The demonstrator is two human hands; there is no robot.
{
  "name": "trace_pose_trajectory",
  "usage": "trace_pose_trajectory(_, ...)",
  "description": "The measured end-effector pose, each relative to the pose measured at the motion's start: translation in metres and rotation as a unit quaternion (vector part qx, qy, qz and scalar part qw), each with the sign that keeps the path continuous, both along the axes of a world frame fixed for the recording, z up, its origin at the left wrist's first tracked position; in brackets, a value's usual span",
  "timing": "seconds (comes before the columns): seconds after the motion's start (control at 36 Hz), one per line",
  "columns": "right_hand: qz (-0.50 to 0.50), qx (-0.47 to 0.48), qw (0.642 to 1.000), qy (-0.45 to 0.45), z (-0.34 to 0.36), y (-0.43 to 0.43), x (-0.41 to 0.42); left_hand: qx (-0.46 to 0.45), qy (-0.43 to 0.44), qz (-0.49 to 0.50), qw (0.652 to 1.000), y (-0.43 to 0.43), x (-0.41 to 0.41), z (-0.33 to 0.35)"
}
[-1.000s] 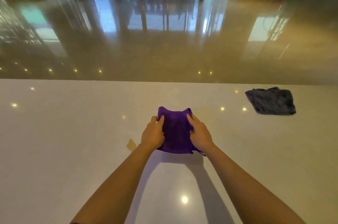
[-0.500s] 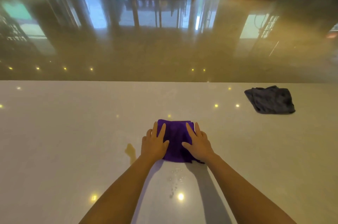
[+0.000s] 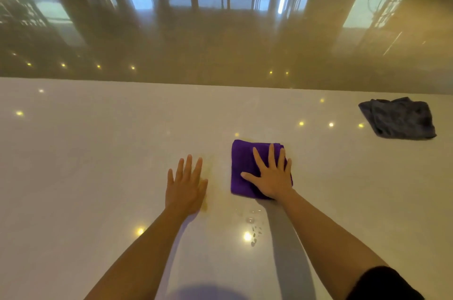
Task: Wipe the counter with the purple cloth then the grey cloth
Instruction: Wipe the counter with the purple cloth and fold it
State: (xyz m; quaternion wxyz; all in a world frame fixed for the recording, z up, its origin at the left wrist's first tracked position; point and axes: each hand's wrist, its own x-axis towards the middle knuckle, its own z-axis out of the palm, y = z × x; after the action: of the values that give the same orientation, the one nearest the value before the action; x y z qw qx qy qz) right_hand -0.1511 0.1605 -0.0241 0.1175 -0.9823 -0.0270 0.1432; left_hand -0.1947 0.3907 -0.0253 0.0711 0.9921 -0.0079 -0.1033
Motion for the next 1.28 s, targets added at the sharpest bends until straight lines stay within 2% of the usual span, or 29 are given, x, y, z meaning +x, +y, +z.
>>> trace_pose_trajectory(0.14,0.027,-0.056,0.997,-0.038,-0.003,0.018,0.002,-0.014,0.006,0.045,0.999,0.031,-0.017,-0.007)
trace_pose_trajectory(0.28,-0.031,-0.02,0.999,0.0,-0.007,0.028,0.002,-0.026,0.022,0.076,0.997,0.054,-0.033,-0.017)
trace_pose_trajectory(0.5,-0.053,-0.048,0.997,0.0,-0.014,0.035,0.002,-0.043,0.043,0.074,0.995,0.062,-0.036,-0.022)
trace_pose_trajectory(0.67,-0.043,-0.082,0.995,-0.036,-0.015,0.041,-0.002,-0.046,0.039,0.082,0.995,0.059,-0.036,-0.021)
trace_pose_trajectory(0.83,-0.038,-0.072,0.996,-0.029,-0.015,0.055,-0.001,-0.045,0.031,0.084,0.995,0.057,-0.036,-0.02)
trace_pose_trajectory(1.03,0.027,-0.024,0.999,-0.012,-0.018,0.097,-0.008,-0.049,0.03,0.077,0.995,0.058,-0.037,-0.019)
trace_pose_trajectory(1.28,0.108,-0.023,0.994,-0.001,-0.016,0.122,-0.02,-0.05,0.033,0.073,0.996,0.057,-0.038,-0.018)
